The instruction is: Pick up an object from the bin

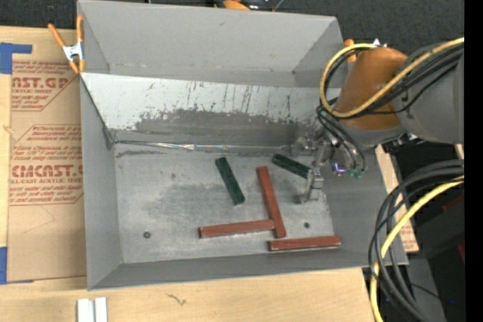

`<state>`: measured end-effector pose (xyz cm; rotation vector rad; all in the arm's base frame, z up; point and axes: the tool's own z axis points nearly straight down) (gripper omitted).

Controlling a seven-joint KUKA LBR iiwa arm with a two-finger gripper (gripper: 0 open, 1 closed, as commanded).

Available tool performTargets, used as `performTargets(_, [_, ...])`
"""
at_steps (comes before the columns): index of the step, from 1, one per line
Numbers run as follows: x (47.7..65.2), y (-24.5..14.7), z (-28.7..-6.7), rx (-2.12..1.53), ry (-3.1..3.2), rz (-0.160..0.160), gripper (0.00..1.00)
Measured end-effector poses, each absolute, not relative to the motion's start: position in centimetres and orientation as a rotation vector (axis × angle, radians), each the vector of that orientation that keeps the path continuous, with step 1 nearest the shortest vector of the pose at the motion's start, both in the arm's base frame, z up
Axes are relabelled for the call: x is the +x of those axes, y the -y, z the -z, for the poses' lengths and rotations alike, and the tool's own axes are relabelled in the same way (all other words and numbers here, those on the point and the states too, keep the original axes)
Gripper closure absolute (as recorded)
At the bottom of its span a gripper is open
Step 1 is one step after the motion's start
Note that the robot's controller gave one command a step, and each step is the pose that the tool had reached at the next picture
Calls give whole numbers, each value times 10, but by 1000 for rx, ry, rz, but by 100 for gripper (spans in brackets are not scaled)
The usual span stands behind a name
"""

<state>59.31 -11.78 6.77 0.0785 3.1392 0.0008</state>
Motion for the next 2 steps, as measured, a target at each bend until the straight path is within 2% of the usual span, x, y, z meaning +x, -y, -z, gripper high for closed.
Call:
performTargets(1, [594, 118, -68, 78, -3138, 0, 100])
performTargets(2, [596, 118, -129, 77, -3132, 2, 100])
